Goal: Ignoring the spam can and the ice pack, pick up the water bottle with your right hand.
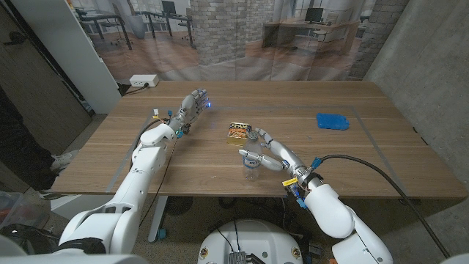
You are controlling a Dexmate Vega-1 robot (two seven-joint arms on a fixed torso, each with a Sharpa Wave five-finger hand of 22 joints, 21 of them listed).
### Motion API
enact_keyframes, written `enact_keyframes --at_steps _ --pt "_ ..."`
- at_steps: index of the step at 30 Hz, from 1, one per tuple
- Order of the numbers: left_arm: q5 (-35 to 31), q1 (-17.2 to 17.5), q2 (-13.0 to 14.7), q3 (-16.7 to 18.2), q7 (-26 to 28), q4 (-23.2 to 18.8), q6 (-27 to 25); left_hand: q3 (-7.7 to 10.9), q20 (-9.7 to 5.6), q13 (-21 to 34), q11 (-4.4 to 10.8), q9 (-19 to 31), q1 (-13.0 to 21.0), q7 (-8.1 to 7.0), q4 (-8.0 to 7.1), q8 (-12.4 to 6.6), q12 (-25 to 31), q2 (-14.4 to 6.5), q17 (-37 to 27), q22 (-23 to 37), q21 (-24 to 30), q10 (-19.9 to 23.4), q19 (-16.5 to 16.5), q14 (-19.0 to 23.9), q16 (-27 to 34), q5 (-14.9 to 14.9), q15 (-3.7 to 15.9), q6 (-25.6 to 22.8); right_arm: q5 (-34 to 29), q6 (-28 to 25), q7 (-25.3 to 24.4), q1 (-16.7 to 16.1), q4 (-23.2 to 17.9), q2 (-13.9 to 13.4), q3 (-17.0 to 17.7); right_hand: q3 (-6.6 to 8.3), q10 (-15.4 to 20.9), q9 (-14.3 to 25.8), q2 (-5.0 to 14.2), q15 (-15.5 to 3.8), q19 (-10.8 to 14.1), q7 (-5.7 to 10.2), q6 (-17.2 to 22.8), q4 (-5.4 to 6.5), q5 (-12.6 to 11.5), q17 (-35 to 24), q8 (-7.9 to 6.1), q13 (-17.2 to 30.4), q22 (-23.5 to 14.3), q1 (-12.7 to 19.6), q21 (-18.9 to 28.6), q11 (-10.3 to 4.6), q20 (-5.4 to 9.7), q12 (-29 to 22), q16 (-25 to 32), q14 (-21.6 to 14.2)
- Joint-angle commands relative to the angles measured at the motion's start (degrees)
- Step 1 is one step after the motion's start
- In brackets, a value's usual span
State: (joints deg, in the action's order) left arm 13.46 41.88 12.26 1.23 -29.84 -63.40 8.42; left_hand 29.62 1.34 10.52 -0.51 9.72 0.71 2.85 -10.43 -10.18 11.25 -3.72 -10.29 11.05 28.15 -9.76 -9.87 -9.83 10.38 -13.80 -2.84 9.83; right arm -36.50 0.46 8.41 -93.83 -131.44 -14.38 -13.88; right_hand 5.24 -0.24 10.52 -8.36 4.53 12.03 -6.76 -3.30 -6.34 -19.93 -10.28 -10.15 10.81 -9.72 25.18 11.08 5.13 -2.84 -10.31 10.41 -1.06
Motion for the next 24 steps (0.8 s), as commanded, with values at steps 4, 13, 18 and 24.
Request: enact_keyframes --at_steps 4,13,18,24 --pt "0.1 0.2 0.3 -0.2 -0.1 -0.6 -0.7 -0.30 0.37 0.1 -0.21 0.2 0.0 0.49 0.00 -0.17 0.3 -5.9 -0.1 0.1 -0.1 -3.4 -3.2 -4.4 0.4 -0.3 -0.13 4.4 -5.2 -2.4 -0.4 1.0 1.4 0.5 -3.5 -0.27 -2.5 0.3 0.10 -0.32 -0.4 -0.11 -2.3 -1.28 -0.9 -0.1 -0.05 0.1 -0.2 2.6 -0.3 -0.01 0.85 0.3 0.1 0.8" --pt "0.3 -0.2 0.2 -0.2 -0.4 0.3 -0.3 -0.36 0.37 0.1 -0.05 0.2 0.0 0.45 -0.02 -0.19 0.3 -5.8 -0.1 0.2 -0.1 -3.4 -3.2 -4.4 0.4 -0.3 -0.16 4.3 -11.0 -5.1 -1.8 2.0 2.1 1.5 -5.6 0.08 -4.5 0.4 1.20 -1.49 0.2 2.13 -4.0 -2.52 -2.1 -0.1 -0.57 0.1 -0.1 7.3 0.2 -1.61 1.63 -0.1 0.4 1.2" --pt "0.3 -0.4 0.2 0.0 -0.5 0.9 -0.2 -0.40 0.38 0.1 -0.11 0.2 -0.1 0.44 -0.03 -0.20 0.3 -5.8 -0.1 0.2 -0.1 -3.4 -3.2 -4.4 0.4 -0.3 -0.16 4.3 -14.0 -6.2 -3.1 2.5 2.9 2.3 -6.7 0.36 -3.8 0.5 1.74 -2.16 4.9 2.97 -3.7 -3.27 -3.4 -0.1 -1.17 0.1 -0.2 12.9 1.5 -2.55 0.30 -0.8 0.9 -0.5" --pt "0.2 -1.0 0.1 0.1 -0.7 2.0 0.2 -0.47 0.39 0.1 -0.05 0.2 -0.1 0.42 -0.05 -0.21 0.3 -5.7 -0.1 0.2 -0.1 -3.4 -3.2 -4.4 0.4 -0.3 -0.15 4.3 -18.5 -7.9 -5.6 3.2 4.7 3.7 -8.9 -1.80 -0.1 0.9 0.23 -2.70 12.8 3.13 -1.4 -2.57 -4.8 -0.4 -2.04 0.5 -0.6 17.2 3.3 -3.16 -5.01 -2.0 2.2 -5.6"
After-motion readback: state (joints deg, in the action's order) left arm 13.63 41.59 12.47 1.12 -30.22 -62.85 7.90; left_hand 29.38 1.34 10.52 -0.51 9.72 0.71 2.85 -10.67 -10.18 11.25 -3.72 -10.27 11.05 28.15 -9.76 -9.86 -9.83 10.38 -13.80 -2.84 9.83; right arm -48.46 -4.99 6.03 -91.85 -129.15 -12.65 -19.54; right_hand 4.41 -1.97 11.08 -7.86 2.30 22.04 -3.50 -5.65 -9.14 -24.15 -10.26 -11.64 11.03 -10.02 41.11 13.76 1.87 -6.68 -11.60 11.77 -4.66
